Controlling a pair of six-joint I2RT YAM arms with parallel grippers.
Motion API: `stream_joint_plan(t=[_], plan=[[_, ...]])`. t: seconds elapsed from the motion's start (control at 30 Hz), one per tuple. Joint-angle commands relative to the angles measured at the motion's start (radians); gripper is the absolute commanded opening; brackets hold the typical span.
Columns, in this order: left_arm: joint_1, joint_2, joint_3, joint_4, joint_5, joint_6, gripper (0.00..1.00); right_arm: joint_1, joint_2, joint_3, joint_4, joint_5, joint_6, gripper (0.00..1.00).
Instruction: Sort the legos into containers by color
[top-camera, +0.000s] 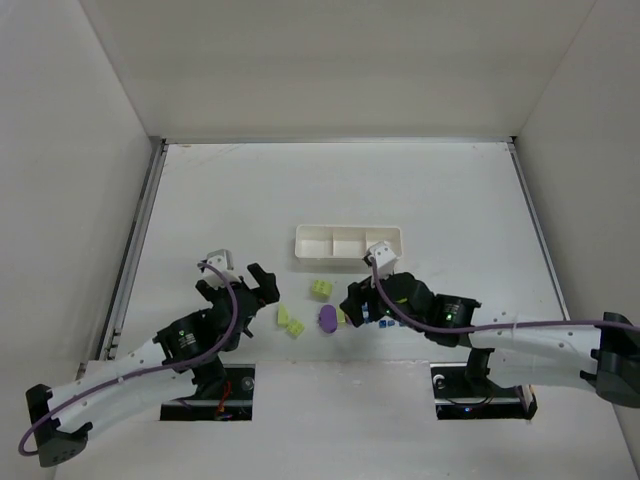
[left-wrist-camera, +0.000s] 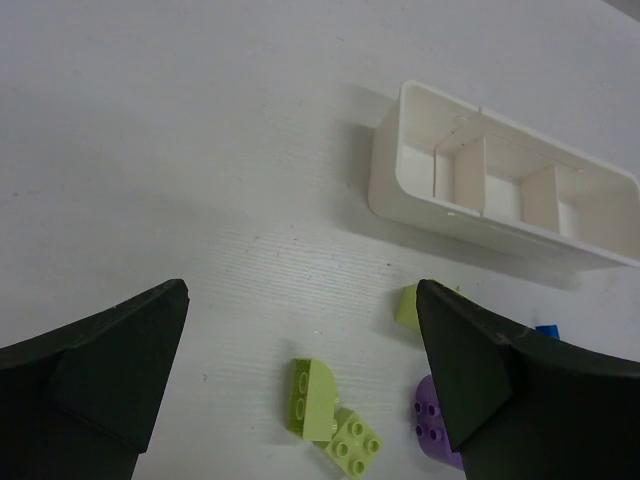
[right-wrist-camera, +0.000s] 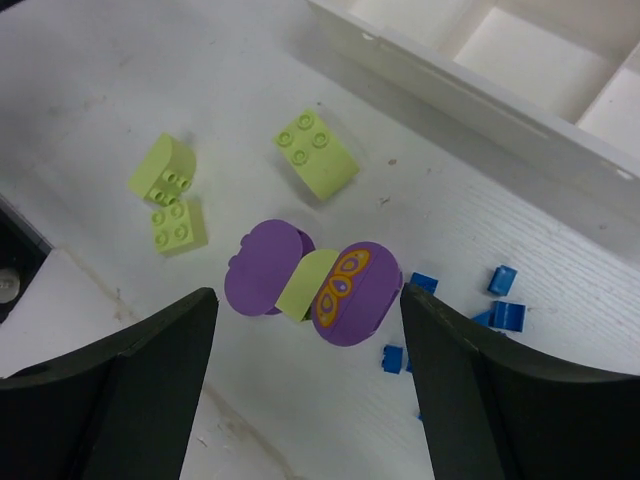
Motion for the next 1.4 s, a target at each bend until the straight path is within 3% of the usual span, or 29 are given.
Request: stream_joint_plan(t=[0.0,0.27,0.43,0.67,0.7,0.8,0.83,0.9,1.0,1.1,1.23,1.37], plan=[[0.027,-0.039,-0.013,0.000,0.009,-0.019,1.00,0.032,0.030,0.054,0.043,-0.010,-0.018,0.75],[0.007,-0.021,-0.034,0.081,0.022,0.055,1.00,0.046,0.068,0.071,0.068,0.033,-0.015,0.29],[-0.030,0.002,-0.030,0.163,0.006,0.082,1.00,0.049,0.062,0.088,0.007,0.062,0.034,0.19],[-0.027,-0.116,-0.071,0.233,-0.029,0.078,1.00,0.179,0.246,0.172,0.066,0.061,0.053,0.32],[-0.022,-0.133,-0.072,0.233,-0.012,0.092,0.89,0.193,0.283,0.186,0.089,0.062,0.053,0.36],[0.001,-0.165,-0.080,0.226,0.021,0.127,0.43,0.222,0.399,0.233,0.145,0.062,0.047,0.50],[0.013,-0.173,-0.080,0.206,0.026,0.119,0.34,0.230,0.439,0.252,0.154,0.065,0.045,0.56],[0.035,-0.173,-0.071,0.167,0.032,0.101,0.26,0.240,0.522,0.298,0.157,0.082,0.044,0.65],[0.051,-0.145,-0.059,0.115,0.029,0.069,0.28,0.256,0.604,0.347,0.148,0.160,0.030,0.68],[0.062,-0.087,-0.046,0.088,0.034,0.037,0.38,0.259,0.659,0.381,0.127,0.213,0.016,0.72],[0.064,-0.041,-0.054,0.063,0.029,-0.025,0.49,0.259,0.725,0.418,0.108,0.184,0.019,0.74],[0.073,-0.035,-0.056,0.039,0.034,-0.046,0.52,0.256,0.766,0.433,0.113,0.150,0.033,0.72]])
